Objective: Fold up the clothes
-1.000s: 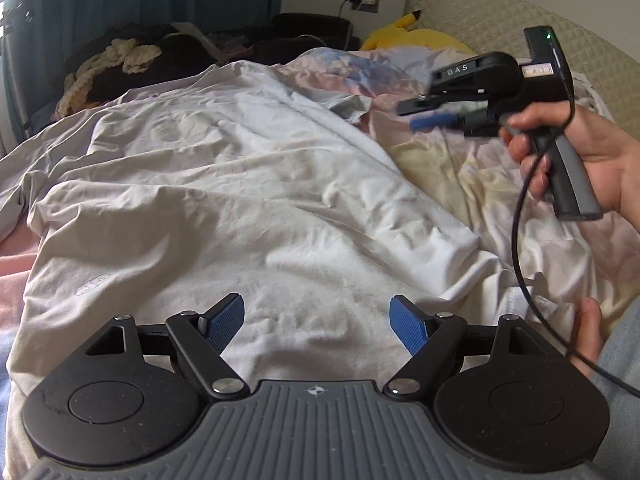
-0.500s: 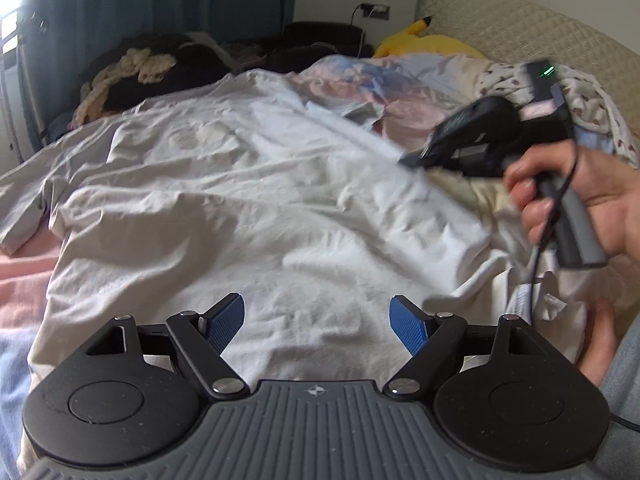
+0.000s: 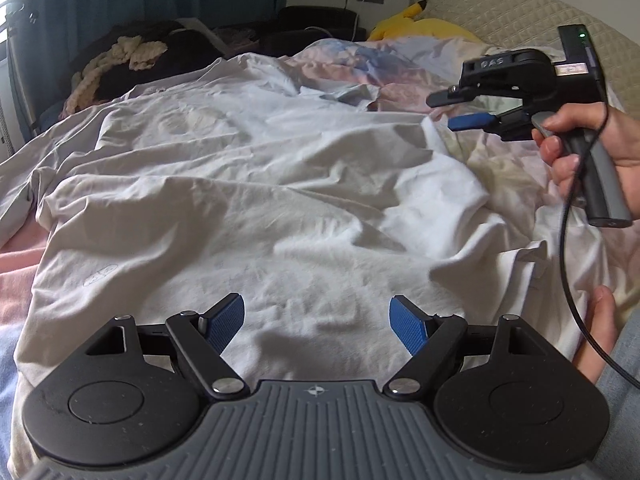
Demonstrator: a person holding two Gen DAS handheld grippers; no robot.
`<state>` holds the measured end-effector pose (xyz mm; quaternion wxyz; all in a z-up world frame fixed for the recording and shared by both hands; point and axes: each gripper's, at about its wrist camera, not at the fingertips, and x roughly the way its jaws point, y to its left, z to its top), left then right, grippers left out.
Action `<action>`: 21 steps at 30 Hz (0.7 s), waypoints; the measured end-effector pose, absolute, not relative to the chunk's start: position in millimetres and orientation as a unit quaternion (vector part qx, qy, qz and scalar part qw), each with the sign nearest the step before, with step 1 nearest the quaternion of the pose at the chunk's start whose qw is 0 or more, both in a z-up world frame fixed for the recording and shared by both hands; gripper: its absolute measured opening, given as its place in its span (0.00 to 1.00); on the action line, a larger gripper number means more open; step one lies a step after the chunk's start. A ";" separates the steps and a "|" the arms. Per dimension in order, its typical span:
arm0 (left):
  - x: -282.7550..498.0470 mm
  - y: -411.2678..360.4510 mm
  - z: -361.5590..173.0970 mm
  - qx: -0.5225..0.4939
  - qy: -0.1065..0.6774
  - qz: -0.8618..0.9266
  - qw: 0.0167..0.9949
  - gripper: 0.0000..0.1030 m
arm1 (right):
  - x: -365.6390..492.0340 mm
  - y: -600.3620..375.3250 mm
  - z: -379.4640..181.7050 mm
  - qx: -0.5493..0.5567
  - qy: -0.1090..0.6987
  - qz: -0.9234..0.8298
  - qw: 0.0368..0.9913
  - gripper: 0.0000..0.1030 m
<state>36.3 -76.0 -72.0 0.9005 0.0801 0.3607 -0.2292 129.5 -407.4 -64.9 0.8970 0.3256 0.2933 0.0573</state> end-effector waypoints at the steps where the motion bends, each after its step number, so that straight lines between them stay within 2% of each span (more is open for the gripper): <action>1: 34.4 -76.1 -70.8 0.078 0.358 -0.235 0.900 0.80 | 123.5 -406.2 -60.4 0.315 0.292 0.063 0.901 0.47; 6: 18.3 -83.8 -66.4 0.086 0.341 -0.303 0.885 0.80 | 98.2 -405.6 -58.6 0.320 0.314 0.063 0.892 0.48; 10: 7.1 -92.3 -65.9 0.105 0.329 -0.341 0.874 0.80 | 105.4 -407.9 -84.7 0.373 0.349 0.057 0.857 0.45; 12: 4.5 -95.0 -66.8 0.112 0.328 -0.345 0.872 0.80 | 112.4 -404.4 -97.5 0.395 0.359 0.057 0.844 0.37; 13: 3.2 -96.3 -67.2 0.115 0.327 -0.347 0.871 0.80 | 115.5 -400.7 -102.6 0.404 0.364 0.064 0.837 0.24; 14: 2.0 -97.7 -67.6 0.119 0.326 -0.350 0.870 0.80 | 117.7 -396.6 -106.2 0.412 0.366 0.074 0.831 0.04; 21: -16.3 -114.0 -65.7 0.143 0.267 -0.363 0.881 0.80 | 89.8 -402.3 -64.0 0.433 0.266 0.114 0.853 0.03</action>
